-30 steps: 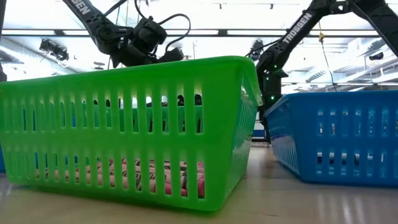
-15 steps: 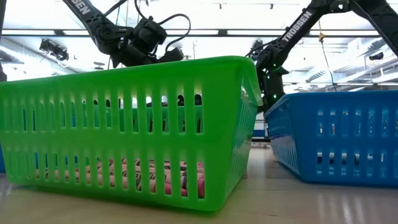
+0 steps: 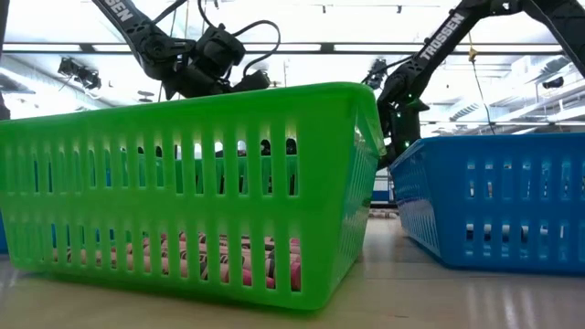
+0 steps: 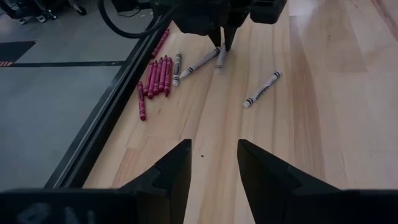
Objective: Sort crayons
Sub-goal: Put the white crayon into the right blue bin
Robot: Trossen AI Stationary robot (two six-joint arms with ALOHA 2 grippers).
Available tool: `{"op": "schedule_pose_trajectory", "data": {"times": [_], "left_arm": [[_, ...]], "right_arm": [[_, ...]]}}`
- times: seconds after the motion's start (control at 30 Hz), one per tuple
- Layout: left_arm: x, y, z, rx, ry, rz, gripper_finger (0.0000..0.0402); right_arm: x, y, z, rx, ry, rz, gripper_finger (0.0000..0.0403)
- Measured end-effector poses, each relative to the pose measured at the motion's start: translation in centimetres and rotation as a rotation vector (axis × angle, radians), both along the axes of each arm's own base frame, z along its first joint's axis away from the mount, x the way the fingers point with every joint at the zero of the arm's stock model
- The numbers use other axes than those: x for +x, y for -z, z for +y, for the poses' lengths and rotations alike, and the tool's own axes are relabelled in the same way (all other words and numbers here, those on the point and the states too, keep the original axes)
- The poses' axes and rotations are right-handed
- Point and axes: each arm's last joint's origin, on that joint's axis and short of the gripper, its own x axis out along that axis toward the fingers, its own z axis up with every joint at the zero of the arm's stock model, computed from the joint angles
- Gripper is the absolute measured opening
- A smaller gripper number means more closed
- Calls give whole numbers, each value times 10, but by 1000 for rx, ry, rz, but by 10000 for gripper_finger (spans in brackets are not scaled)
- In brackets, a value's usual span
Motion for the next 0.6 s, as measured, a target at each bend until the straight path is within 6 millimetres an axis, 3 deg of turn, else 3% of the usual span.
{"op": "schedule_pose_trajectory", "data": {"times": [0.37, 0.5, 0.6], "left_arm": [[-11, -3, -1, 66, -69, 114, 141], [-19, -12, -2, 80, -97, 116, 141], [-26, -3, -5, 96, -89, 95, 141]], "right_arm": [[5, -2, 4, 27, -22, 2, 11], [6, -9, 4, 16, -21, -16, 11], [5, -18, 6, 15, -20, -42, 17]]}}
